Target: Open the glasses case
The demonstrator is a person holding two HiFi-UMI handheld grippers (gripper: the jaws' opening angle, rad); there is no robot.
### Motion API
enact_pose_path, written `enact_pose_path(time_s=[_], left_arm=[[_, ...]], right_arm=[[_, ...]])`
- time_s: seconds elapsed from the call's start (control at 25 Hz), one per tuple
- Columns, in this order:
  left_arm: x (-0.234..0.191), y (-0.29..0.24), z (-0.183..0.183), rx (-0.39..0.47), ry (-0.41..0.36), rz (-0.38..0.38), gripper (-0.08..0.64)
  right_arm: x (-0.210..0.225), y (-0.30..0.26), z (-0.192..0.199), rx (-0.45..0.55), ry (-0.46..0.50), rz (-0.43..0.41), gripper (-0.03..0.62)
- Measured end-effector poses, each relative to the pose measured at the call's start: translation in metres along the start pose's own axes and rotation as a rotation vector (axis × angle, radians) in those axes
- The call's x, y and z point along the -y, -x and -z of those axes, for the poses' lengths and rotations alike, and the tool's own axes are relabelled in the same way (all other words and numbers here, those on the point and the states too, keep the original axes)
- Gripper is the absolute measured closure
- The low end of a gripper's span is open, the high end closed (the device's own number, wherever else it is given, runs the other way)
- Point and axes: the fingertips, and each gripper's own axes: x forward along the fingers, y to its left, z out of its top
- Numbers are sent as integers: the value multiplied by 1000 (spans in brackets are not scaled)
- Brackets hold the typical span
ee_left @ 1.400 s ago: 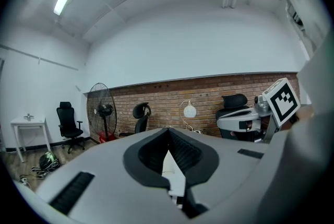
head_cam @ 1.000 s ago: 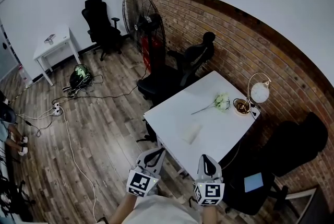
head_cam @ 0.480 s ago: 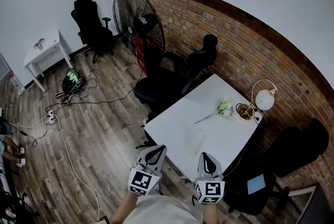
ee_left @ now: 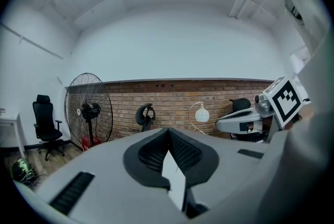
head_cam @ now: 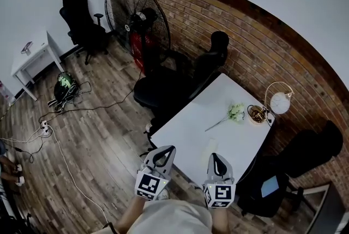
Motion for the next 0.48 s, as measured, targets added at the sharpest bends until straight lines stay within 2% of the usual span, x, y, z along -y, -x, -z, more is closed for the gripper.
enact_pose_path(time_s=[0.32, 0.48], left_arm=[[-4, -31, 28, -45, 56, 59, 555], [7, -61, 41, -68, 36, 94, 555]], right_arm=[[10, -11, 30, -108, -18, 45, 588], [29, -20, 58, -166, -32, 42, 588]])
